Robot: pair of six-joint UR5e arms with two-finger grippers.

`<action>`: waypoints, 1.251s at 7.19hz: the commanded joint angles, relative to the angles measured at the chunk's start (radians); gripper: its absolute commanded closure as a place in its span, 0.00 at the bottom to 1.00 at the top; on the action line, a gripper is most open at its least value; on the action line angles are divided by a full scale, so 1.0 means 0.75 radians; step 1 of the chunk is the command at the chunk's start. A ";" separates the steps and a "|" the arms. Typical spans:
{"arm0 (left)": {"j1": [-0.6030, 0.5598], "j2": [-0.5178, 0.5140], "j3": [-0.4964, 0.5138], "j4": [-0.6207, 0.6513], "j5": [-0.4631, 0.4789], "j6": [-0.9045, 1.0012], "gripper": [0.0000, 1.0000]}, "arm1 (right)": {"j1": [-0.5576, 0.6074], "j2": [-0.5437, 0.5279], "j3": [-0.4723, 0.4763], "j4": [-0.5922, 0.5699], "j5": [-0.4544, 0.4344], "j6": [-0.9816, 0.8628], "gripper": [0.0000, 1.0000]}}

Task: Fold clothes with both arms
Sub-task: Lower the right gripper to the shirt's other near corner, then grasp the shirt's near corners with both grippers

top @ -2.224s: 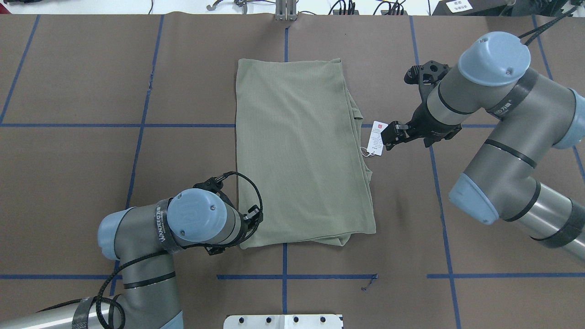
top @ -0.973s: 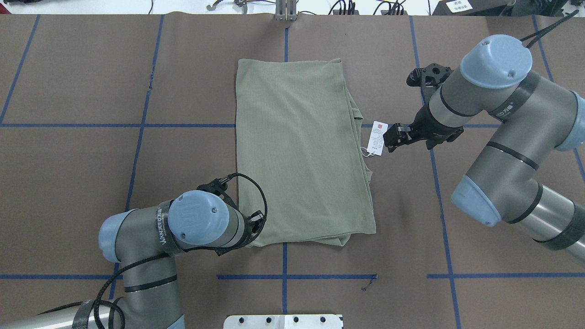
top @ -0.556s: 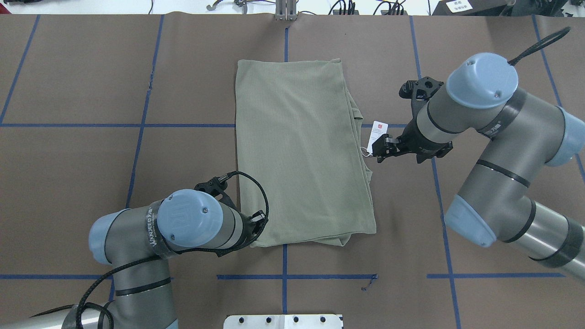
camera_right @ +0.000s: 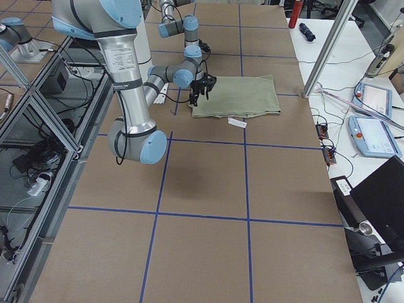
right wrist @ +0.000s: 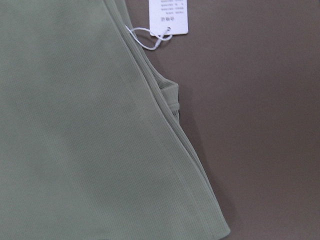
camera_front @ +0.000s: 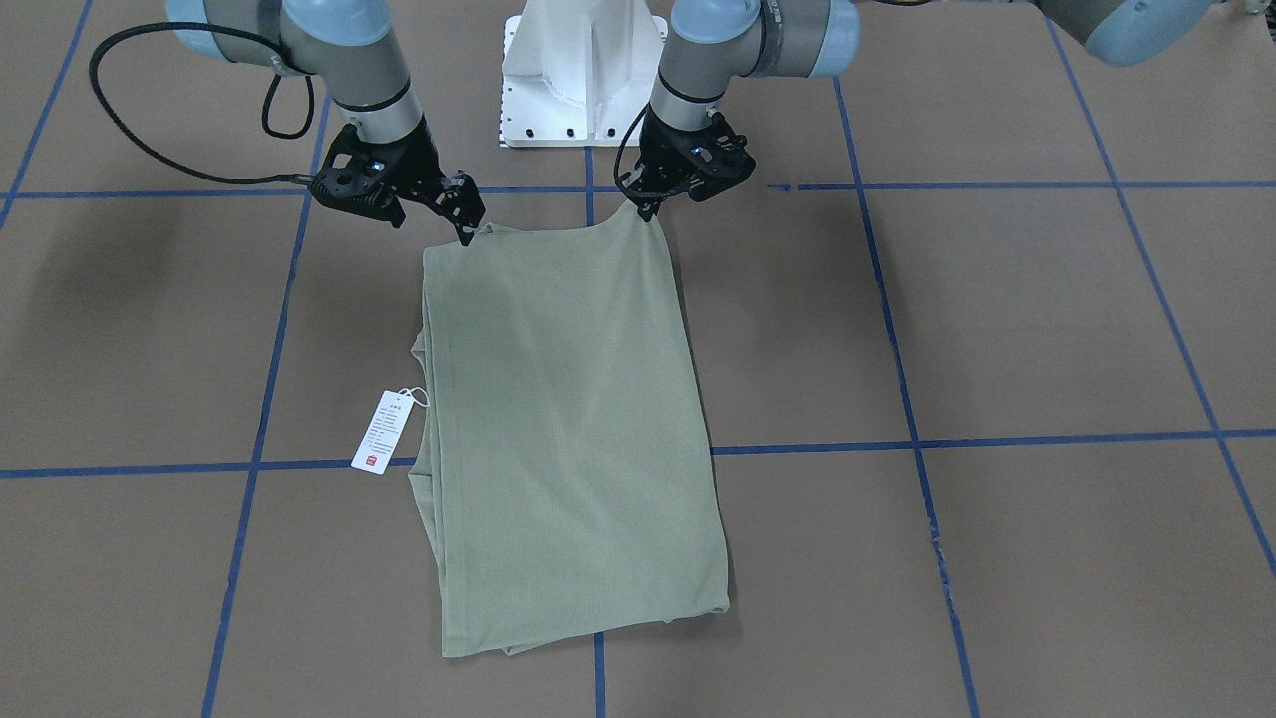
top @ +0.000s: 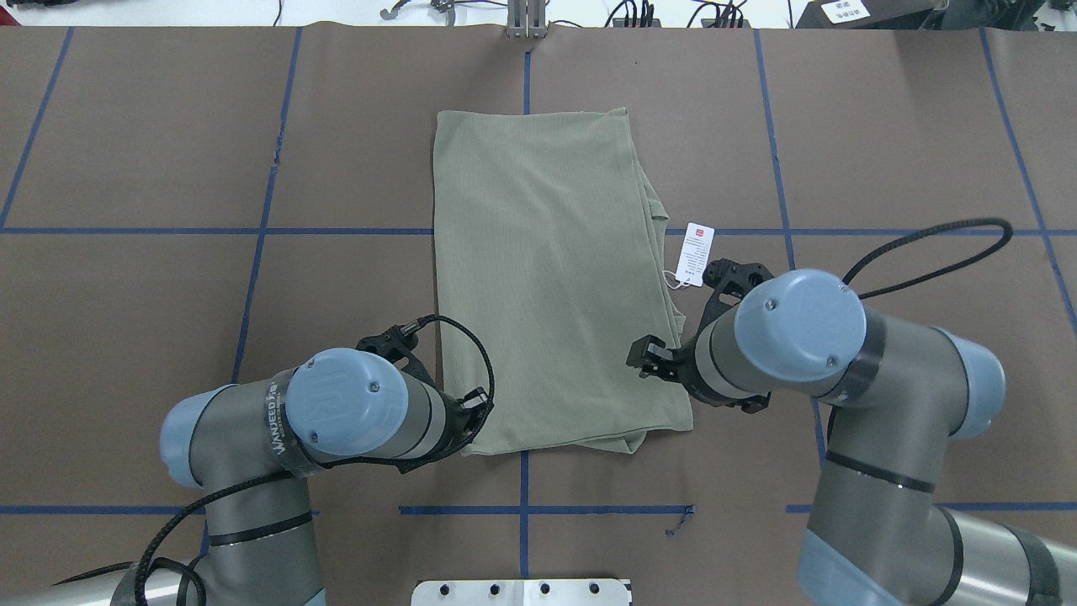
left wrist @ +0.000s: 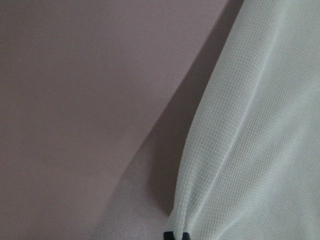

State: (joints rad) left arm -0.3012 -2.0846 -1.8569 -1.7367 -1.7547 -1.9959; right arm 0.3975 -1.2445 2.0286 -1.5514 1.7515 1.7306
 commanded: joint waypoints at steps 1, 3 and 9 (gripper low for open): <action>0.001 -0.002 0.001 -0.002 -0.002 0.000 1.00 | -0.098 -0.014 -0.013 -0.001 -0.112 0.198 0.00; 0.003 -0.002 0.001 -0.002 -0.002 0.000 1.00 | -0.166 0.007 -0.080 0.001 -0.116 0.263 0.00; 0.003 -0.002 -0.001 -0.002 -0.002 0.000 1.00 | -0.162 0.029 -0.148 -0.001 -0.112 0.261 0.00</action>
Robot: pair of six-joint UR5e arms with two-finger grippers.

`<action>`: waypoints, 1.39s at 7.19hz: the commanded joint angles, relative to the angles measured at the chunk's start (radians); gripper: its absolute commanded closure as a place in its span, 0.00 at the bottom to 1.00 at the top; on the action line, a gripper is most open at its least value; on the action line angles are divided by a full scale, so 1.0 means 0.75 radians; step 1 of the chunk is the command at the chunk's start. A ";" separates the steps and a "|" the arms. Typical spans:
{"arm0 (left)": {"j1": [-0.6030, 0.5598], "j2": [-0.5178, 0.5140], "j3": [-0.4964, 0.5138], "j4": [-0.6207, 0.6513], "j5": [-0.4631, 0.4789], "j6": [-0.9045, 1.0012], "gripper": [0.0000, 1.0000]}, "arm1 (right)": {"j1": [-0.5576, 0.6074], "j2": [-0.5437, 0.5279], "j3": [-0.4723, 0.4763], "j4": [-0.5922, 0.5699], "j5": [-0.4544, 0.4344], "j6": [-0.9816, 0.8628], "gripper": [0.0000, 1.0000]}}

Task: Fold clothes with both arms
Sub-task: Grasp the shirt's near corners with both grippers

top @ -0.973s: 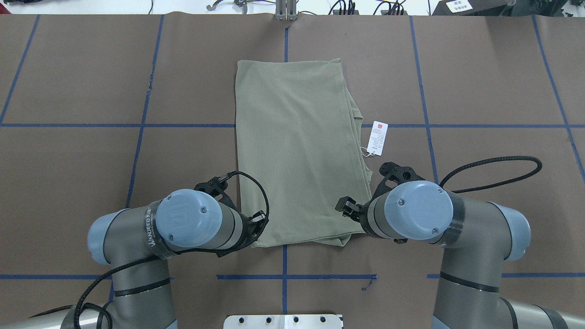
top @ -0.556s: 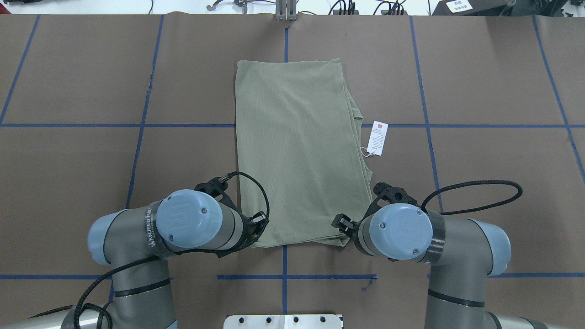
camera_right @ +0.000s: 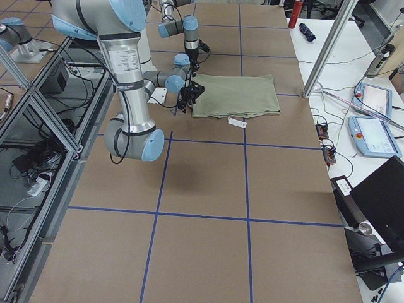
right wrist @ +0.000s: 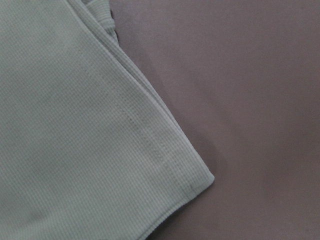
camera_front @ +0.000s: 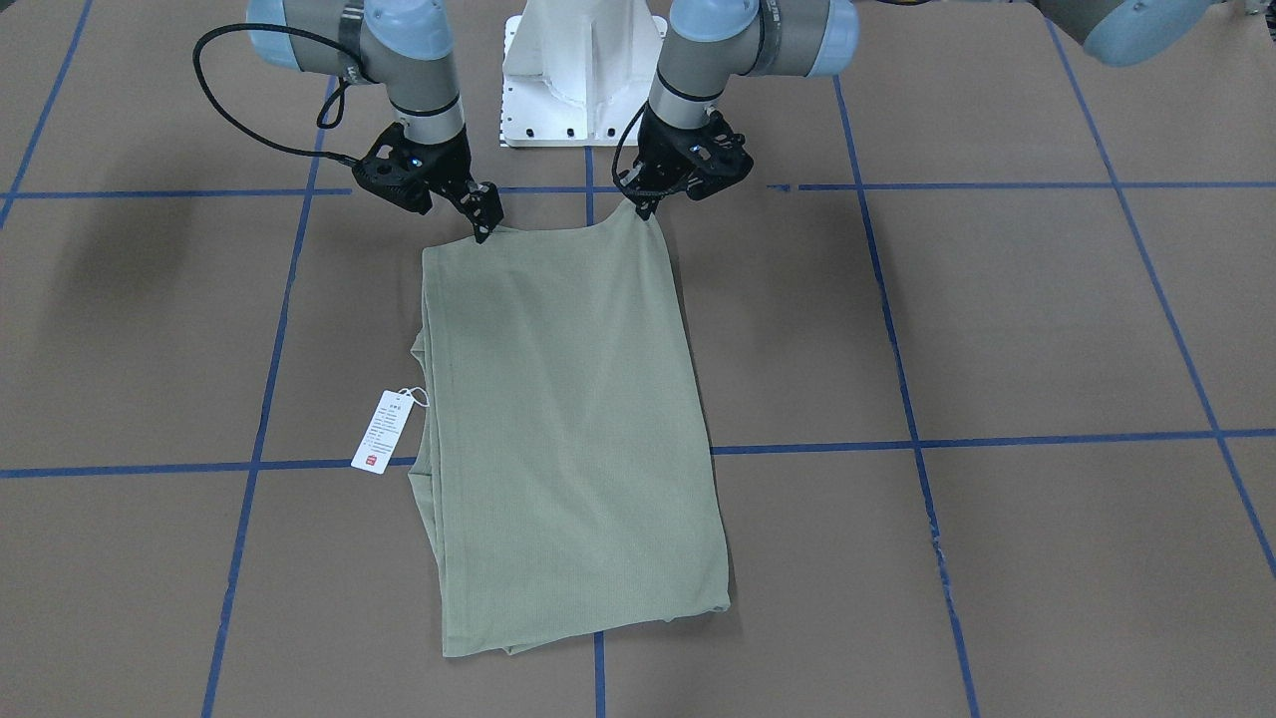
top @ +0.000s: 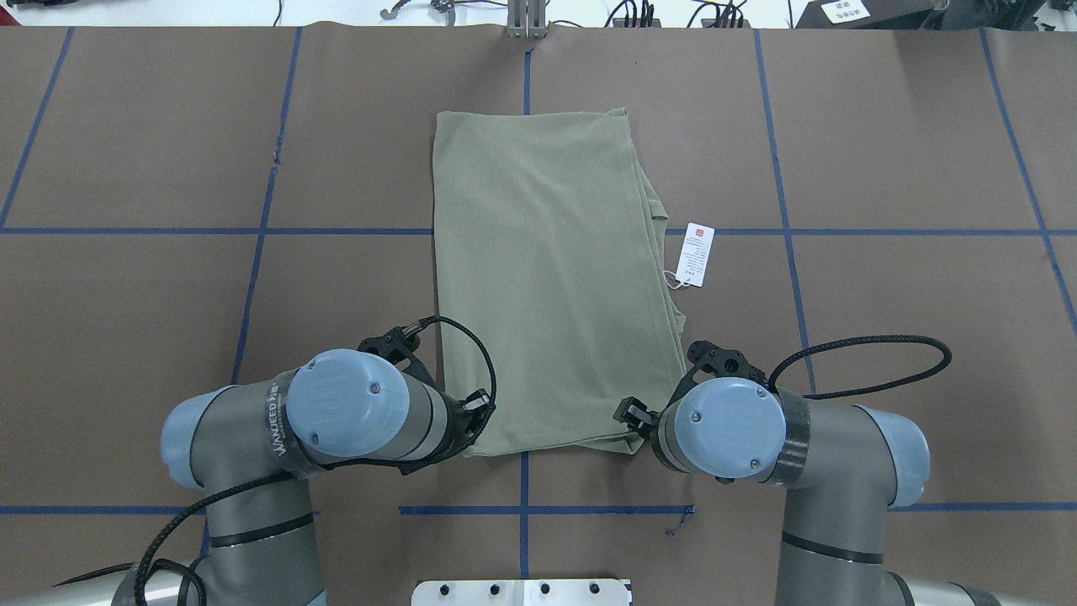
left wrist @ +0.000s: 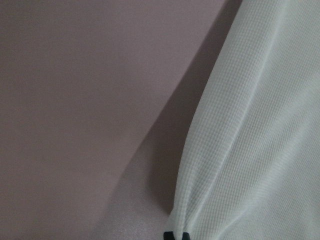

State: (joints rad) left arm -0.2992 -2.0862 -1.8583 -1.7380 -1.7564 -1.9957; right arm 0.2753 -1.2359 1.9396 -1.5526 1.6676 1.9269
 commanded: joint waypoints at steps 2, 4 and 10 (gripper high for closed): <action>0.000 0.000 0.001 0.000 0.000 0.000 1.00 | -0.001 0.054 -0.068 0.002 0.000 0.000 0.00; 0.000 0.000 -0.001 0.000 0.000 0.000 1.00 | -0.001 0.055 -0.074 0.002 0.000 0.000 0.00; 0.000 0.002 -0.001 0.000 0.000 0.000 1.00 | 0.001 0.053 -0.066 0.002 0.047 -0.008 0.81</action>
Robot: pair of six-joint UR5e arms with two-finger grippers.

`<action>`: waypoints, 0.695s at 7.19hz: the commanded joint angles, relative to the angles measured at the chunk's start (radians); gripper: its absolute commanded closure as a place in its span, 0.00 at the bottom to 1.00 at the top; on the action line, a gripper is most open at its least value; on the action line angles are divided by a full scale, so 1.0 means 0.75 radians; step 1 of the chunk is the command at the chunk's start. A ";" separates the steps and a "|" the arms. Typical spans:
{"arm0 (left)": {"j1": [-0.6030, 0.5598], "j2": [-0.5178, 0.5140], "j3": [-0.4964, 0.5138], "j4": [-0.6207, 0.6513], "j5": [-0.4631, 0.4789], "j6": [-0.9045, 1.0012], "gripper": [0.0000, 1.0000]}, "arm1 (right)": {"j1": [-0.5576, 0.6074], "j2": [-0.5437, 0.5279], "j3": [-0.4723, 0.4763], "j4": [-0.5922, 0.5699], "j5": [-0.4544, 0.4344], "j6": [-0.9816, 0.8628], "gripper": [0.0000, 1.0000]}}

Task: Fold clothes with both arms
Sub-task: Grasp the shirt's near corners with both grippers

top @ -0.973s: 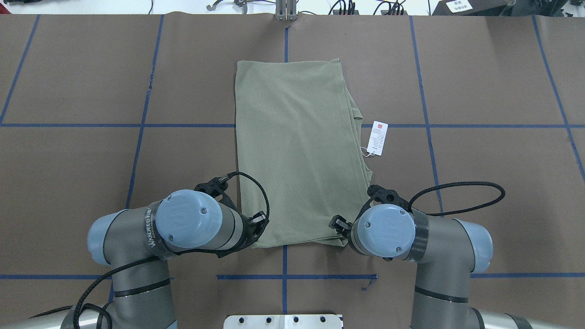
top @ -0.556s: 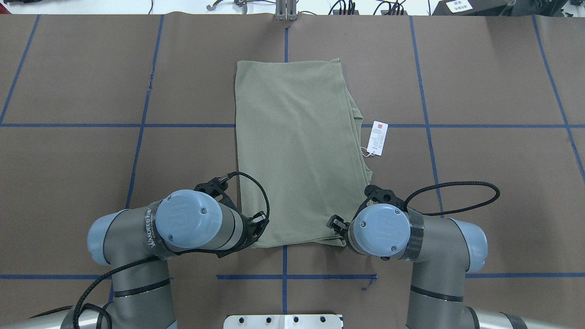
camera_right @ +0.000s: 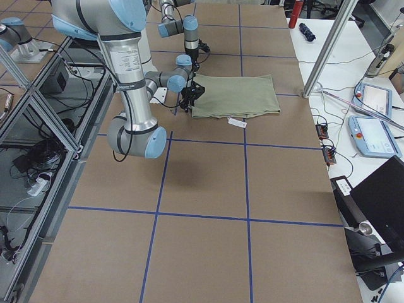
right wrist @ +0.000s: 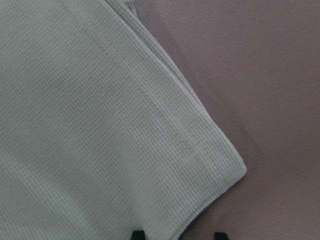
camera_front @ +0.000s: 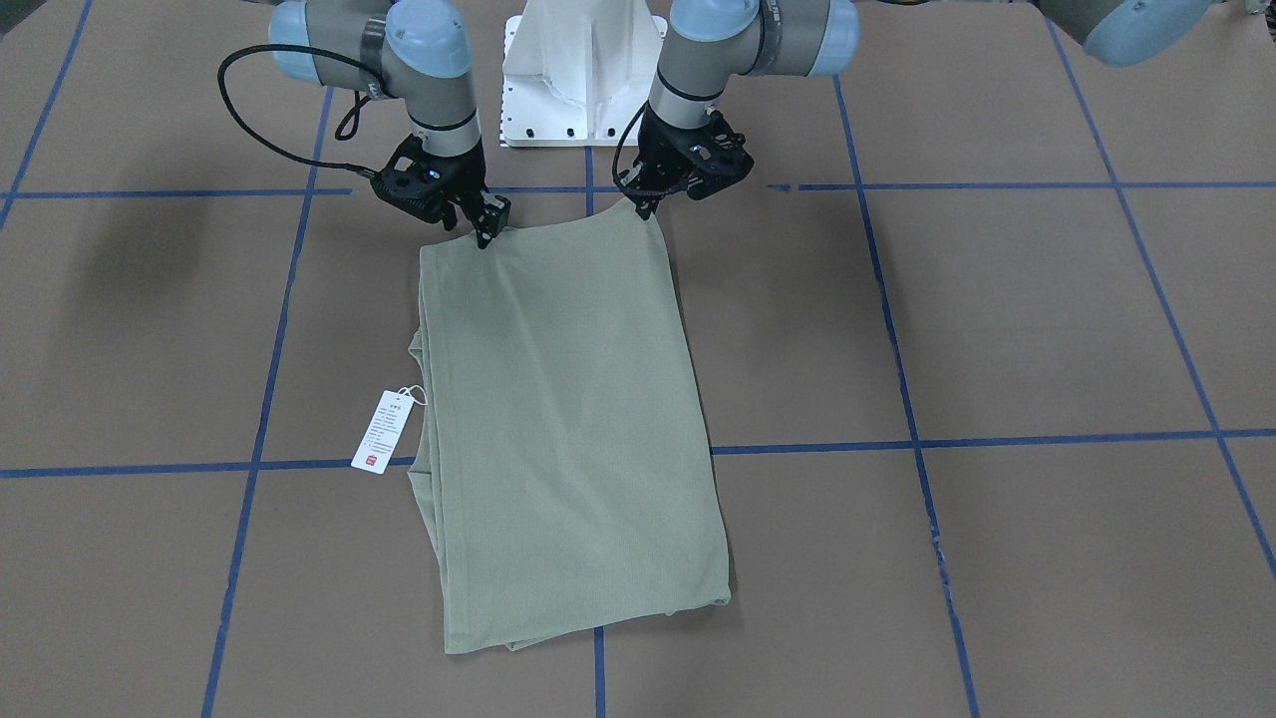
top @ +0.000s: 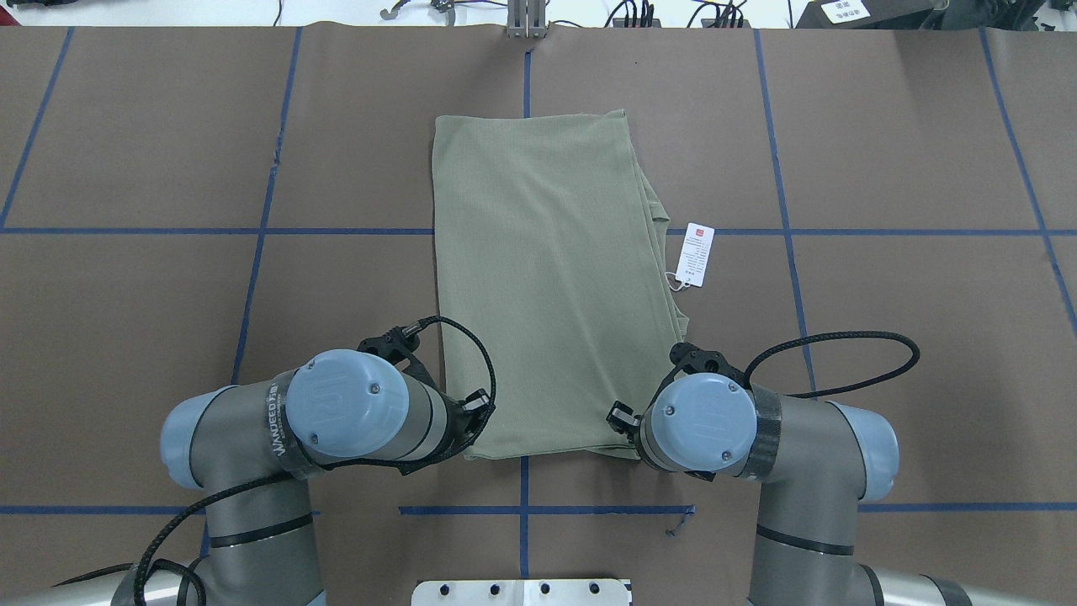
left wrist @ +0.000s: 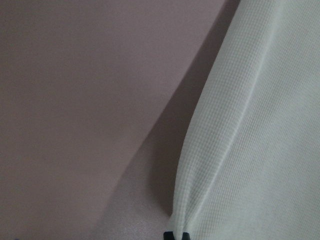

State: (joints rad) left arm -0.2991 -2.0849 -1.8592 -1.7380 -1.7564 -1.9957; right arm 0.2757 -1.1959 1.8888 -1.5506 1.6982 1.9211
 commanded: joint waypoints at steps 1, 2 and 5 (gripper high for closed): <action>0.000 -0.002 0.000 0.000 0.000 0.000 1.00 | 0.001 0.001 0.001 0.000 0.006 -0.003 0.94; 0.000 -0.002 0.000 0.000 0.000 0.000 1.00 | 0.001 0.001 0.001 0.000 0.004 -0.003 1.00; 0.000 0.000 0.000 0.000 0.000 0.000 1.00 | 0.023 0.026 0.044 0.000 0.004 0.011 1.00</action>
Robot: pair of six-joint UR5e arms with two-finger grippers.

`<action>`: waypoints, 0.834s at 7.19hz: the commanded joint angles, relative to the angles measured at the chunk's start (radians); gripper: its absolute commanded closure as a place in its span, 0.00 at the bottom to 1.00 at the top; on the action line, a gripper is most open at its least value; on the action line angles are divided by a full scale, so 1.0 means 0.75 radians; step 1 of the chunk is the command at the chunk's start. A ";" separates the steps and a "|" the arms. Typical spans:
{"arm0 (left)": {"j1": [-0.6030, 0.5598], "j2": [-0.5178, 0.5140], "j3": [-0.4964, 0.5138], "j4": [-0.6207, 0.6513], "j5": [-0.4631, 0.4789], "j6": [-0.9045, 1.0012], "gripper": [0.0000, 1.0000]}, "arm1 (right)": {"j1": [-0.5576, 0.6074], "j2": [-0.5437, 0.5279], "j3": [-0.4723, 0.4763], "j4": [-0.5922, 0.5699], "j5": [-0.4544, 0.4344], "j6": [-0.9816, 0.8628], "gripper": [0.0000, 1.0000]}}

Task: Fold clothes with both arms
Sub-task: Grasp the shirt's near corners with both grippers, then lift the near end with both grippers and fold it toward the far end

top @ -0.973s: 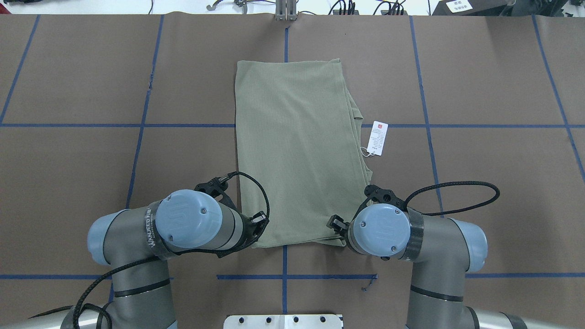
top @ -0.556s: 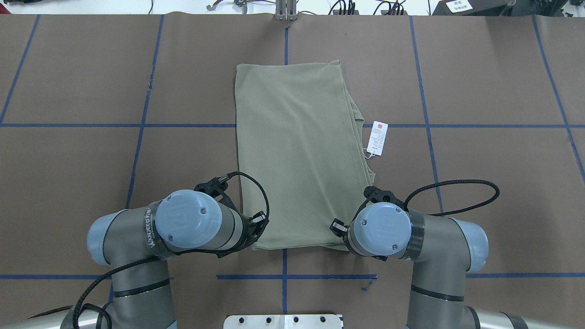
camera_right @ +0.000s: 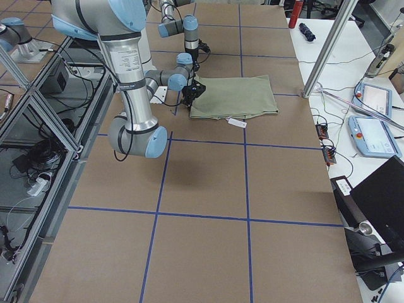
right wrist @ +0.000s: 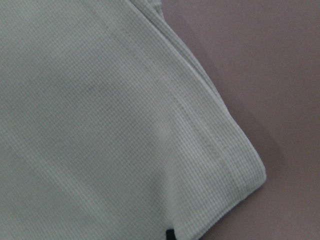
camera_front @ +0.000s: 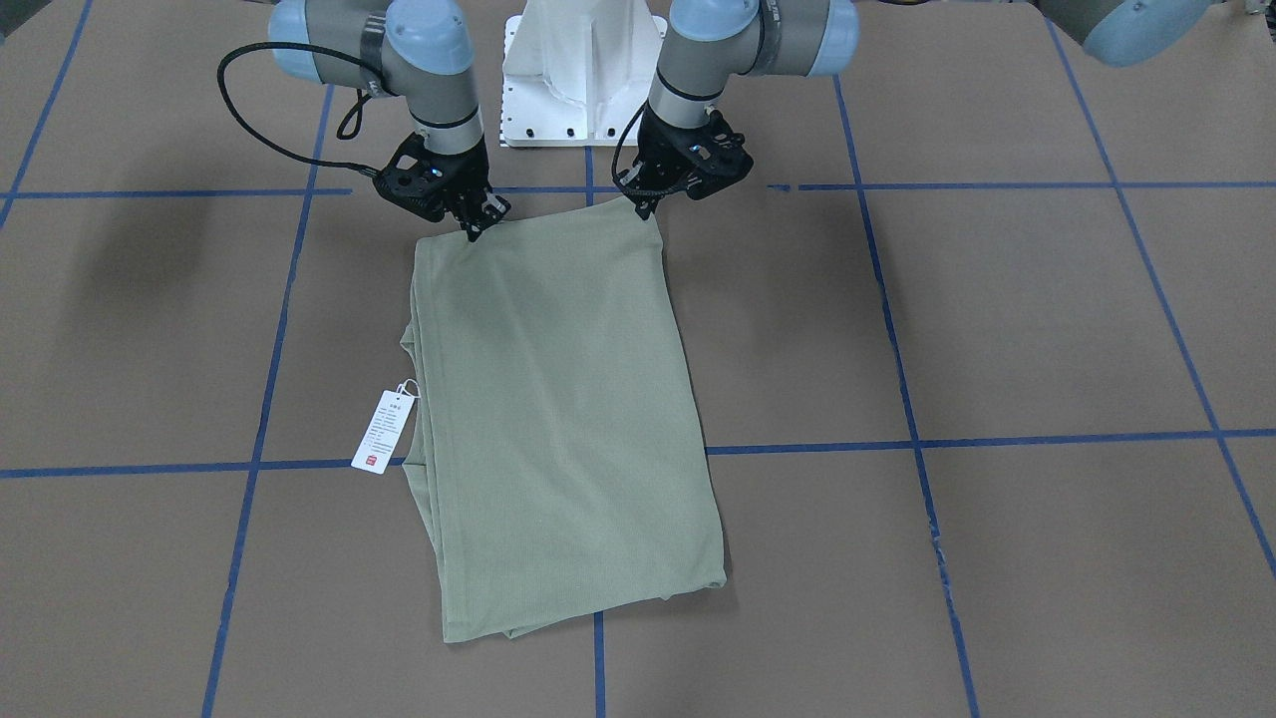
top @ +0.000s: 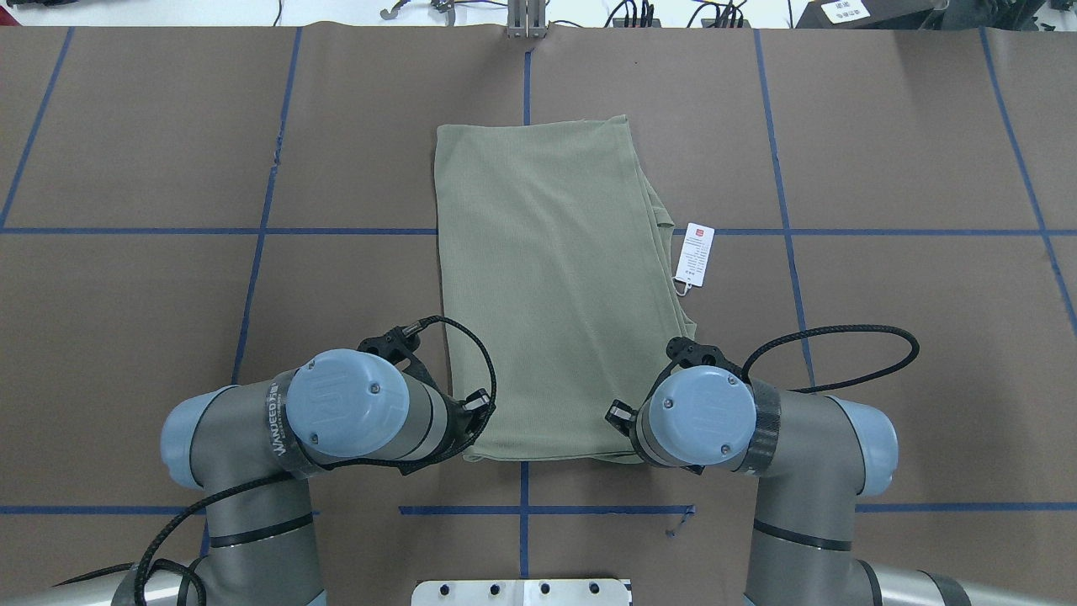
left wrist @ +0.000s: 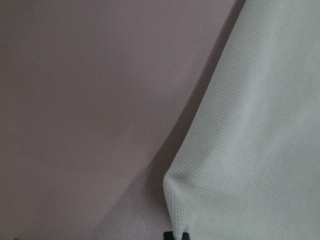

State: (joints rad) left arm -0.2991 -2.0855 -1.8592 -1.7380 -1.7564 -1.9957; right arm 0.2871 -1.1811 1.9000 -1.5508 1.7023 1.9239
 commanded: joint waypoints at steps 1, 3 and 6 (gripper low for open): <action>0.000 0.003 -0.002 0.002 0.002 0.000 1.00 | 0.008 0.004 0.054 -0.004 -0.001 0.006 1.00; 0.010 0.044 -0.116 0.112 0.004 0.020 1.00 | 0.008 -0.008 0.149 -0.016 0.017 0.008 1.00; 0.173 0.054 -0.439 0.431 0.010 0.080 1.00 | -0.008 -0.018 0.303 -0.016 0.176 0.079 1.00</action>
State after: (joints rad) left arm -0.2236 -2.0469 -2.1000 -1.5023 -1.7503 -1.9419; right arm 0.2893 -1.1923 2.0715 -1.5623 1.7751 1.9637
